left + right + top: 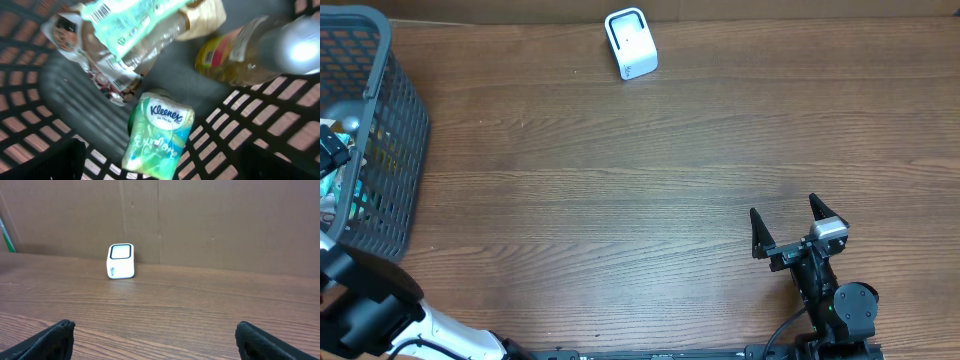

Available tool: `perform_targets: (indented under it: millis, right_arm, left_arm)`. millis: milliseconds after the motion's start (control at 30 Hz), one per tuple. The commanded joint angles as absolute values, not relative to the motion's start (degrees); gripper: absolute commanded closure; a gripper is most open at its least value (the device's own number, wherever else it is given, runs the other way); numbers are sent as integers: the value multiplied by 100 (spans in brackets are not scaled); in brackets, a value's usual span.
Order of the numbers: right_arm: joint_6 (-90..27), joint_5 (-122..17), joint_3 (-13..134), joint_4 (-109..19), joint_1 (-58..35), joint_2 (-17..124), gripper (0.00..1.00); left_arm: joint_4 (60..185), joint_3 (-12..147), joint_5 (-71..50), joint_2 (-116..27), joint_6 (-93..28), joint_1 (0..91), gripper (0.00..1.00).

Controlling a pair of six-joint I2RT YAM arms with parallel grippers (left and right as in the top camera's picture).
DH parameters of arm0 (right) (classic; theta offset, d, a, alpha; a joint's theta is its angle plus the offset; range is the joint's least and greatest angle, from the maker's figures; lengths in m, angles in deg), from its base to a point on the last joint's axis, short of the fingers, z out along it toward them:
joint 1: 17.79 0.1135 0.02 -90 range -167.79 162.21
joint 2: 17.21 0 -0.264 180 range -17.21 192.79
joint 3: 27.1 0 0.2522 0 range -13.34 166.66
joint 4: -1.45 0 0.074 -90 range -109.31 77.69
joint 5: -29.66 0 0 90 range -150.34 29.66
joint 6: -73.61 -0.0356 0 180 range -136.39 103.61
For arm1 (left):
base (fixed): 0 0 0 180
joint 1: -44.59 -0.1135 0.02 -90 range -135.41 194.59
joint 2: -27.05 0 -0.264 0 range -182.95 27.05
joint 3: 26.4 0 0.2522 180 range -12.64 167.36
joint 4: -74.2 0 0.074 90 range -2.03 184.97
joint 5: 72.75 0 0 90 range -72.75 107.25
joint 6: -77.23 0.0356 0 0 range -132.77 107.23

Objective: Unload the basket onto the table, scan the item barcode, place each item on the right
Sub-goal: 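Reach the left gripper into the grey basket toward the green-lidded jar, then grasp the green-lidded jar and lift it out of the basket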

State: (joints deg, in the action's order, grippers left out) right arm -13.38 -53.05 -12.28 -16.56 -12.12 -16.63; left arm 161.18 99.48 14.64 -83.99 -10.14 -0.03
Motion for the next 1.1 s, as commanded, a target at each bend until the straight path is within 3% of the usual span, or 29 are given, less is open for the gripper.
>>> perform_targets:
  millis: [0,733,800,900,1067]
  right_arm:
    - [-1341,-5272,-1289,-1634,-1207,-1702,0]
    - [-1341,-5272,-1289,-1634,-1207,-1702,0]
    - [-1341,-5272,-1289,-1634,-1207,-1702,0]
    - [-1341,-5272,-1289,-1632,-1207,-1702,0]
    - [-1341,-5272,-1289,-1632,-1207,-1702,0]
  left_arm:
    - [16246,10000,1333,-8738,-756,-12,0]
    - [16528,9996,1315,-9997,-706,-7,0]
    - [16511,9996,1311,-9997,-732,-7,4]
    - [16485,9996,1313,-9997,-787,-5,18]
    - [16485,9998,1315,-9995,-785,-7,28]
